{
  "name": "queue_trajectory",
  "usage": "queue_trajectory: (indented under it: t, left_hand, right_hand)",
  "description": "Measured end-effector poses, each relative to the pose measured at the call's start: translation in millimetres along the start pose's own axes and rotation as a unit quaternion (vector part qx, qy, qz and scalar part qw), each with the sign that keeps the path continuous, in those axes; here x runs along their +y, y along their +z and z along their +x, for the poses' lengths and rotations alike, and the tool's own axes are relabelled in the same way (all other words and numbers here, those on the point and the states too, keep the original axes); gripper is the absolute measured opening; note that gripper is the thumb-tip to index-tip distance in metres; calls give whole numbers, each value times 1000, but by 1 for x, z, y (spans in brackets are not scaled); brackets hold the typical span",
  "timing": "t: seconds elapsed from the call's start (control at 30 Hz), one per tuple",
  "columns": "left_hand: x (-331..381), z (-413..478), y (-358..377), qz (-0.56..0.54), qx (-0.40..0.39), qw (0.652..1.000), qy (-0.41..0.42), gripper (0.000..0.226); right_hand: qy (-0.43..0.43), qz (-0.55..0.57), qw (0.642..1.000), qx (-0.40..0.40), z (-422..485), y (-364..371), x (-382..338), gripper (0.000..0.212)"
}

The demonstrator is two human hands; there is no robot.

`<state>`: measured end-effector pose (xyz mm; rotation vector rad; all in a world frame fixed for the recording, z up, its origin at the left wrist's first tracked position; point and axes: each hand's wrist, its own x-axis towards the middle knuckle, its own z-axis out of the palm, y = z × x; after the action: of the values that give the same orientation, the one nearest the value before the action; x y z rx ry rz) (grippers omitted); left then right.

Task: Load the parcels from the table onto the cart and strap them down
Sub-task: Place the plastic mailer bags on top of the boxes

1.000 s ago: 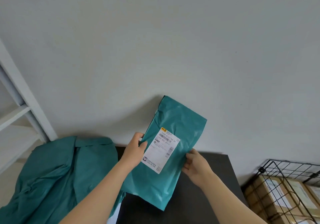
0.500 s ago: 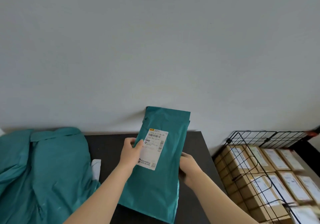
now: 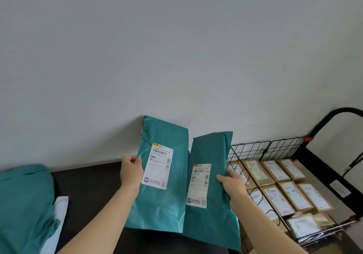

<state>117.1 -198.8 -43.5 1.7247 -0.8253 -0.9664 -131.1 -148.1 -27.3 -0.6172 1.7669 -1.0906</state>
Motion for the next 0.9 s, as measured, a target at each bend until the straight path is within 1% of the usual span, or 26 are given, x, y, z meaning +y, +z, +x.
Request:
queue_trajectory:
  t: [0.1,0.2,0.33,0.53,0.63,0.7,0.8,0.9]
  left_hand:
    - [14,-37,39,-1,-13,999,32,8]
    - [27,-76,83,-2,-25,998,64,8]
    - [39,-128,145,-14,-24,996,80,8]
    - [61,-183,229,-23,-8,995,96,10]
    - [67,-197,259,-27,-3,994,105,17]
    - [71,-201,274,-23,1,994,110,18]
    - [78,-198,296,-17,4,992,124,14]
    - [83,-184,324,-12,5,993,121,16]
  right_hand:
    - [-8,29,999,25,6,-59,-4,22]
    - [-18,60,997,34,10,-117,-5,29]
    - [-35,96,994,44,17,-191,-5,32]
    - [-85,65,989,105,47,-285,-9,38]
    - [-111,19,983,147,65,-317,-12,41]
    - [-119,-15,979,168,79,-331,-15,40]
    - [-123,-45,975,177,105,-340,-23,46]
    - [-120,-65,975,174,131,-340,-30,46]
